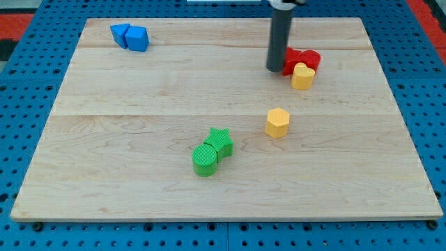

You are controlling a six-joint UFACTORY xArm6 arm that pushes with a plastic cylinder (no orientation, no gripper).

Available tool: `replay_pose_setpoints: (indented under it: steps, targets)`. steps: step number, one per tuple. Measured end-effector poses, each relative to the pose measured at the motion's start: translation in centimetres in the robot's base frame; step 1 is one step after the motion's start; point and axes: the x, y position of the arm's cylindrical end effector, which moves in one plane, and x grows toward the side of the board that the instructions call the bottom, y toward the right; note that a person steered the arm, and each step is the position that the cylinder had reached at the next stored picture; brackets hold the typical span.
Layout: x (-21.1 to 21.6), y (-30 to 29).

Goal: Move yourself to the center right side of the board

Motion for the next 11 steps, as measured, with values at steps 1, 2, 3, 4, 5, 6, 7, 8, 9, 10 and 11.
replay_pose_setpoints:
  steps: [1,2,3,4,5,6,7,8,9,10,11]
  targets:
    - [0.0,0.1]
    - [0.1,-0.8]
    - [5.8,-3.0]
    - [9.1,2.9]
    - [8.0,8.5]
    - [8.0,10.0]
    - [8.0,11.0]
    - [8.0,12.0]
    - [8.0,12.8]
    - [8.0,13.6]
    - [8.0,14.6]
